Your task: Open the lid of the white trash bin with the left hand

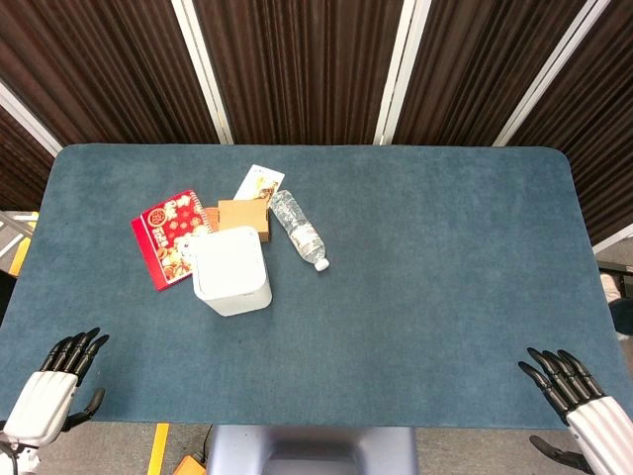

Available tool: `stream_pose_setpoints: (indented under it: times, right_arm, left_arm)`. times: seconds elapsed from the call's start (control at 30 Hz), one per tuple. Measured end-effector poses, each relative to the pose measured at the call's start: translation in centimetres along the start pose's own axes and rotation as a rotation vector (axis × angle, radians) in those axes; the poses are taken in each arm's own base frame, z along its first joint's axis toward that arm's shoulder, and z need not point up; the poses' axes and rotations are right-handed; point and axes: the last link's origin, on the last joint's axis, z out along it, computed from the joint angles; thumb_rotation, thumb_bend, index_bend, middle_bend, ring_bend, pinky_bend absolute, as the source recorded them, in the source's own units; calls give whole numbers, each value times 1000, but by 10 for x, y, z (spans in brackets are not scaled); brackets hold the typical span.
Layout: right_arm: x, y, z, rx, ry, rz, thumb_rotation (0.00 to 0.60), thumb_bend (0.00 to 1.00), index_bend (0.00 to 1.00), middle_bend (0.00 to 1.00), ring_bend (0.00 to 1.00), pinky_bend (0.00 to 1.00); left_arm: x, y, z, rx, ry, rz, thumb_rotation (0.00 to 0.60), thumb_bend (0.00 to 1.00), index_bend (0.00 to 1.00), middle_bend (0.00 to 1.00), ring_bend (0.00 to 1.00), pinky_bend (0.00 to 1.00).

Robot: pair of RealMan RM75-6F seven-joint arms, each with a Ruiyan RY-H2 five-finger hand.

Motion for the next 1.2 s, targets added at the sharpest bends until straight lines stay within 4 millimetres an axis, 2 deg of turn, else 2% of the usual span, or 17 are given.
stream_pose_setpoints:
  times: [0.1, 0.17, 0.2, 0.23, 0.27, 0.33, 0.37, 0.5, 0.67, 0.73, 0.9, 1.2]
  right_arm:
    - [0, 0, 1, -1, -2, 0, 600, 241, 0, 0, 0, 0]
    - [0, 1, 1, -5, -4, 0, 600, 241, 0, 0, 0, 0]
    - [-1, 1, 1, -7, -4, 0, 600, 241, 0, 0, 0, 0]
    - [-1, 1, 2, -8, -5, -1, 600, 241, 0, 0, 0, 0]
    - [-1, 1, 2, -9, -8, -4, 600, 241, 0, 0, 0, 0]
    - [-2, 0, 2, -10, -12, -9, 600, 241, 0, 0, 0, 0]
    - [-3, 0, 3, -10, -12, -12, 600, 241, 0, 0, 0, 0]
    - [-5, -1, 3, -17, -16, -22, 600, 241, 0, 0, 0, 0]
    - [-5, -1, 4, -24, -22, -23, 600, 241, 0, 0, 0, 0]
    - [-4, -1, 3, -22, -21, -21, 600, 241, 0, 0, 0, 0]
    - [-2, 1, 2, -19, -11, -14, 600, 241, 0, 0, 0, 0]
    - [3, 3, -1, -16, 0, -6, 600, 241, 0, 0, 0, 0]
  left_arm:
    - [0, 2, 1, -12, 10, -3, 600, 457, 0, 6, 6, 139]
    - [0, 5, 4, -27, 31, -18, 600, 458, 0, 119, 131, 300]
    - [1, 7, 7, -36, 57, -35, 600, 458, 0, 285, 302, 491]
    - [3, 9, 10, -45, 81, -52, 600, 458, 0, 535, 546, 743]
    - [5, 11, 13, -57, 104, -73, 600, 458, 0, 729, 727, 900]
    - [9, 18, 20, -86, 135, -138, 600, 457, 0, 939, 928, 998]
    - [10, 21, 24, -100, 139, -174, 600, 457, 0, 983, 976, 1000]
    - [20, 43, 45, -160, 82, -354, 600, 457, 0, 1000, 1000, 1000]
    - [31, 82, 71, -186, -63, -433, 600, 457, 0, 1000, 1000, 1000]
    - [36, 97, 81, -193, -104, -415, 600, 457, 0, 1000, 1000, 1000]
    - [42, 118, 106, -176, -148, -308, 600, 459, 0, 1000, 1000, 1000]
    - [38, 158, 142, -107, -225, -250, 600, 458, 0, 1000, 1000, 1000]
